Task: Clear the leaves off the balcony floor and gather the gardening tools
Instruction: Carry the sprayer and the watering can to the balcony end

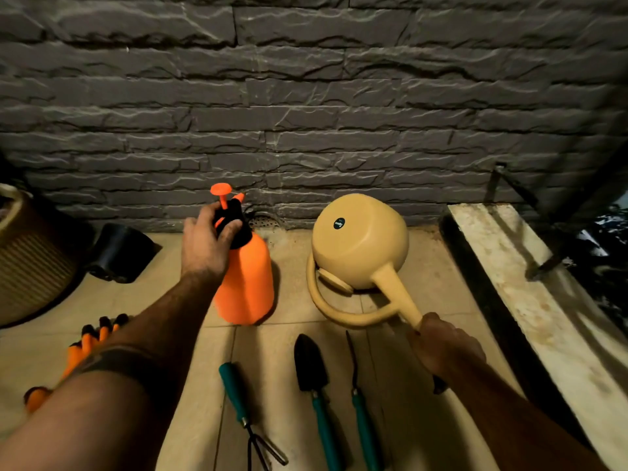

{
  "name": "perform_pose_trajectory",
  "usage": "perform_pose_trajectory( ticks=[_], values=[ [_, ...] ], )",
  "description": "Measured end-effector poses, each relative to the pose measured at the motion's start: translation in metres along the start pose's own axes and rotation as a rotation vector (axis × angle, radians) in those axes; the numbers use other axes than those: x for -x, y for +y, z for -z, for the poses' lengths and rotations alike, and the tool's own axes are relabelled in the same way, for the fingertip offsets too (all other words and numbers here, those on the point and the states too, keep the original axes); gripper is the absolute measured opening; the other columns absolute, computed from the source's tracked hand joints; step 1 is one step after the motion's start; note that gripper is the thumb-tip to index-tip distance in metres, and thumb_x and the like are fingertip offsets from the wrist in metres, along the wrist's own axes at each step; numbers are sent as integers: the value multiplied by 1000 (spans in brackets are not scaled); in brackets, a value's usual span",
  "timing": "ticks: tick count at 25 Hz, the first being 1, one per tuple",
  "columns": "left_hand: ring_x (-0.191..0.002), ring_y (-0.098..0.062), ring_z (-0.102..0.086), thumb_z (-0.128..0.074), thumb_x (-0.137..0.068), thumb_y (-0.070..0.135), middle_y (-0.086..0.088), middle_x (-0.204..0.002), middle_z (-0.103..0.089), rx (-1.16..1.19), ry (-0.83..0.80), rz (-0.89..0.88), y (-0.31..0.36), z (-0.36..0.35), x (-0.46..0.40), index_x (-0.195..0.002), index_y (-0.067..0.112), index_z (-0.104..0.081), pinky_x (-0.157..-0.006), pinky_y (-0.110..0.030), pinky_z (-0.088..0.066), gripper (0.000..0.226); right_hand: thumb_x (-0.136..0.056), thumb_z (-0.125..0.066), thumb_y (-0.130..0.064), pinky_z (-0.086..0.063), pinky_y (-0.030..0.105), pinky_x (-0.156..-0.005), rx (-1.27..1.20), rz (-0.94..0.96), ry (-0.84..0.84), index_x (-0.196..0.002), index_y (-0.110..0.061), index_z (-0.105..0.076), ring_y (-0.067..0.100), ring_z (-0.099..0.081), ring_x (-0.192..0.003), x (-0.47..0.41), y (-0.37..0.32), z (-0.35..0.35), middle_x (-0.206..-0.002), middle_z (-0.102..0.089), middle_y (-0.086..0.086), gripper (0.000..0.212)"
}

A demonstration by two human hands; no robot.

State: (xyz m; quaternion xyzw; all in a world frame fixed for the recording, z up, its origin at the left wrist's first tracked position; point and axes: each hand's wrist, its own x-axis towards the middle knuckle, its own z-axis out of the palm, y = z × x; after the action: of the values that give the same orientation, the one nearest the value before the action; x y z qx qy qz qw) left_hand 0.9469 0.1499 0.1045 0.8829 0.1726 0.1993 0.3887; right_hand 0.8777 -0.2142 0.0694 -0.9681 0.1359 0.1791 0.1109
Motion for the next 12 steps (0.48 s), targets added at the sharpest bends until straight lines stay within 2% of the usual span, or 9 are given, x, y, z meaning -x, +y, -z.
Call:
perform_pose_trajectory(
  ticks=[4, 6, 10, 12],
  values=[
    [-120, -28, -47, -63, -97, 29, -21, -126, -52, 85, 107, -7, 41, 35, 23, -144, 16, -49, -101, -28, -33, 51, -100, -50, -43, -57, 34, -72, 81, 19, -71, -100, -22, -48, 12, -62, -71, 45, 15, 25, -80, -56, -8, 20],
    [-125, -27, -49, -61, -97, 34, -17, -132, -53, 102, 118, -14, 65, 61, 31, -146, 19, -45, -106, -33, -36, 54, -101, -48, -42, -54, 33, -71, 96, 37, -115, -99, -25, -45, 11, -57, -69, 77, 20, 49, -78, -52, -10, 17],
    [-123, -29, -56, -62, -95, 42, -10, -136, -60, 49, 52, -45, 111, 122, 53, -144, 24, -47, -105, -46, -44, 54, -102, -45, -47, -49, 30, -71, 34, 28, -246, -85, -27, -38, 14, -56, -73, 154, 31, 117, -77, -49, -9, 27],
    [-117, -31, -60, -63, -95, 43, -9, -133, -62, 28, -15, -70, 133, 152, 79, -141, 21, -50, -102, -48, -46, 53, -102, -43, -47, -44, 28, -72, -6, -21, -263, -90, -25, -42, 17, -57, -79, 197, 32, 153, -77, -48, -9, 25]
  ],
)
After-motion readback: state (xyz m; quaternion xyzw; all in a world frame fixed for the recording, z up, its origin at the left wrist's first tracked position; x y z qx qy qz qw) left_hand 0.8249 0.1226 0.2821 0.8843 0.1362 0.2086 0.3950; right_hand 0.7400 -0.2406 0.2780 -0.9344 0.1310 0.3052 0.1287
